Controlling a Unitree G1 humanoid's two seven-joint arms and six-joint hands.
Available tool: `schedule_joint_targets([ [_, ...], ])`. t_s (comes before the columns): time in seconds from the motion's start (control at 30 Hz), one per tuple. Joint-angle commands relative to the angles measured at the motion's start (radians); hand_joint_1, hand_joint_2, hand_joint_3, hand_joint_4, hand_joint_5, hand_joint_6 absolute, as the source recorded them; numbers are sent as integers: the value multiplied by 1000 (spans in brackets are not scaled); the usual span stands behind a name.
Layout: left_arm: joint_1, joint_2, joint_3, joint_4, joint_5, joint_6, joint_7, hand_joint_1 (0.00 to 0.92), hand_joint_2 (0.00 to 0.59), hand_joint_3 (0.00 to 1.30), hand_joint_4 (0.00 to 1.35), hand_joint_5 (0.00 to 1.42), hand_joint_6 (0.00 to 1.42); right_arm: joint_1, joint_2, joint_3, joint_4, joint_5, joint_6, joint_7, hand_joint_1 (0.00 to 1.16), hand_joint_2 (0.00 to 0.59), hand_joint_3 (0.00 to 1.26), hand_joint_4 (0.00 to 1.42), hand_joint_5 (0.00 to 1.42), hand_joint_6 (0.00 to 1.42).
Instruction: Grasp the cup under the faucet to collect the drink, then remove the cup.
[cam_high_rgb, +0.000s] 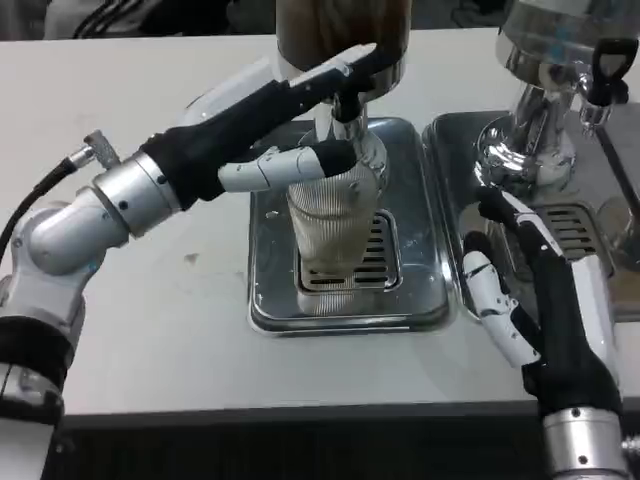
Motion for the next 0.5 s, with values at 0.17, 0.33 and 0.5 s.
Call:
schedule_joint_targets([
  [0.17, -13, 29, -69, 20, 99, -43, 46, 0, 47, 69, 0, 96, 41, 1, 0, -8, -9, 16, -11, 8, 215, 433, 228, 224, 108, 78],
  [0.33, -11, 41, -95, 23, 146, -61, 97, 0, 47, 67, 0, 90, 40, -3, 0, -9, -7, 20, -11, 13, 215, 433, 228, 224, 108, 79],
  [0.5, -11, 53, -124, 23, 190, -84, 157, 0, 47, 57, 0, 76, 40, -4, 0, -10, -5, 20, -11, 16, 215, 433, 228, 224, 108, 79],
])
